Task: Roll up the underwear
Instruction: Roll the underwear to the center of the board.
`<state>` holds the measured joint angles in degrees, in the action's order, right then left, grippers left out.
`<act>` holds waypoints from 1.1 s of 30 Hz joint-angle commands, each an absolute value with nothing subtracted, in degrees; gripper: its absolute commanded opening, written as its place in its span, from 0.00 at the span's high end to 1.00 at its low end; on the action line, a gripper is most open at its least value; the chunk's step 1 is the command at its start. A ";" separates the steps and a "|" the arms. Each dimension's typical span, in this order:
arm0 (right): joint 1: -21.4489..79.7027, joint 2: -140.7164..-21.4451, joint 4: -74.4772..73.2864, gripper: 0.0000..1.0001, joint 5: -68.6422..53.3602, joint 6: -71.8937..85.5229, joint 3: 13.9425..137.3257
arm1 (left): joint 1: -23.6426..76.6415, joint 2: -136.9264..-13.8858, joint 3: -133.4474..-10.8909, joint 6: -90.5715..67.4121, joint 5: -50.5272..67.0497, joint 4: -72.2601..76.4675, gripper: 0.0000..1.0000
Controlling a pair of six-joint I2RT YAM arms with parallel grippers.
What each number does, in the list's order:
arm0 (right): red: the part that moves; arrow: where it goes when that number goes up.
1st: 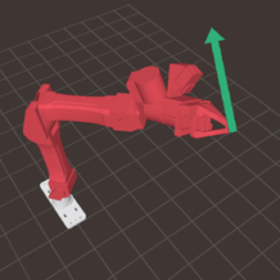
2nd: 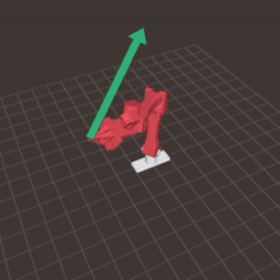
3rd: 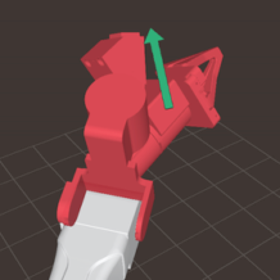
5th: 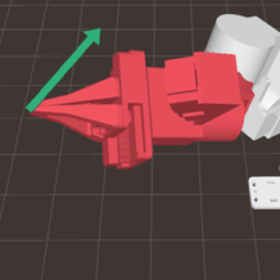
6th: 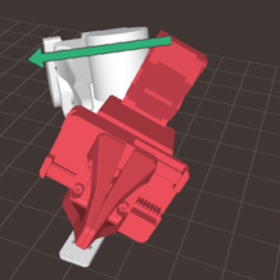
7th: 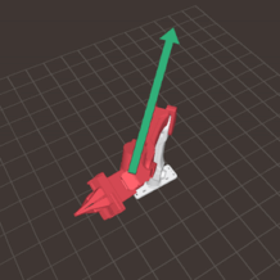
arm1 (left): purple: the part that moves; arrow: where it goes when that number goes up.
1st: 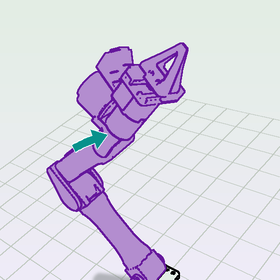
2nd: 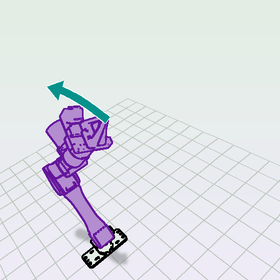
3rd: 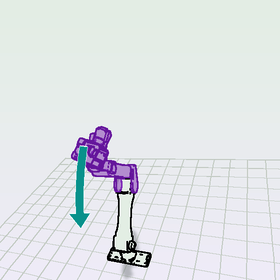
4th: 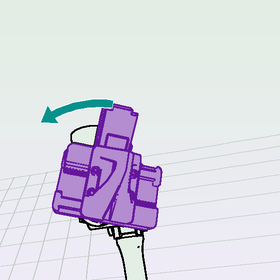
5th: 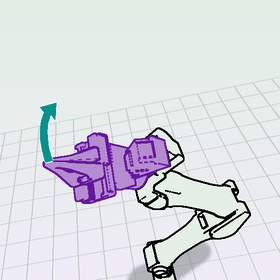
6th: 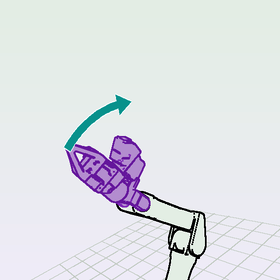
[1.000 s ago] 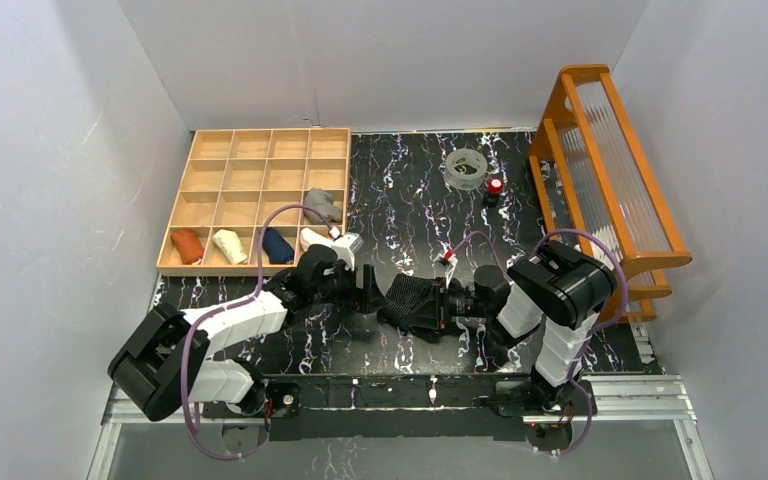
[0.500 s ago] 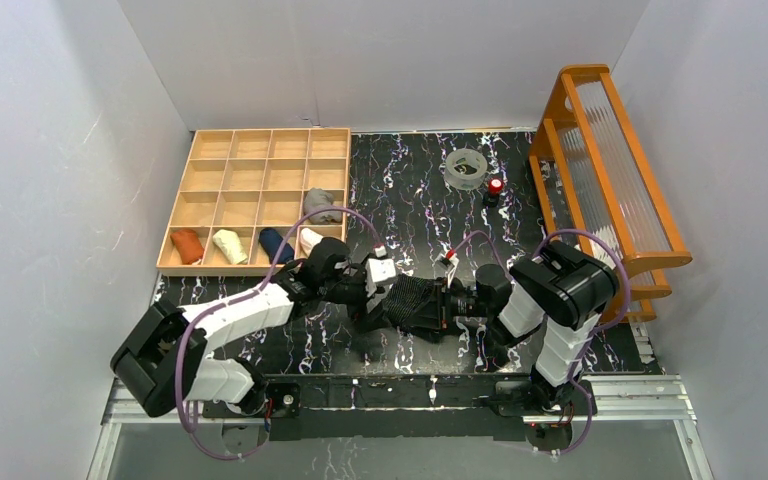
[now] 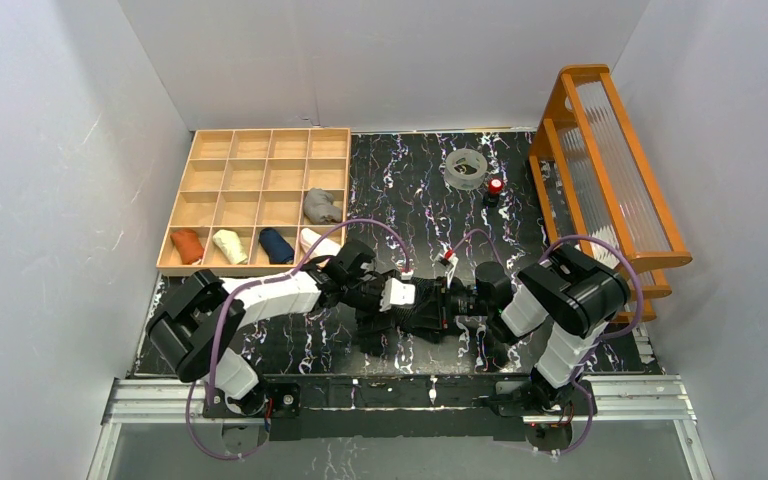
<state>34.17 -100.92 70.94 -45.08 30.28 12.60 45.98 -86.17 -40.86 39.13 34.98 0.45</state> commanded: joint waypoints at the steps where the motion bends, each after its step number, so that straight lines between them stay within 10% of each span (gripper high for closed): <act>1: 33.84 -100.75 63.55 0.87 -43.47 27.19 11.91 | 46.81 -87.36 -43.24 42.73 34.79 -2.20 0.33; 12: 33.84 -97.80 55.83 0.71 -43.88 21.39 14.10 | 47.34 -89.65 -44.21 43.83 34.72 -3.00 1.00; 18: 33.84 -91.99 44.09 0.62 -46.95 11.18 18.23 | 47.37 -88.44 -44.39 39.21 37.18 -5.60 1.00; 21: 33.84 -88.66 43.68 0.31 -47.44 9.20 17.95 | 47.38 -88.55 -45.33 34.74 38.71 -7.41 1.00; 33: 33.92 -66.90 36.99 0.29 -39.74 1.07 13.26 | 47.37 -85.77 -44.49 19.36 33.37 -7.69 1.00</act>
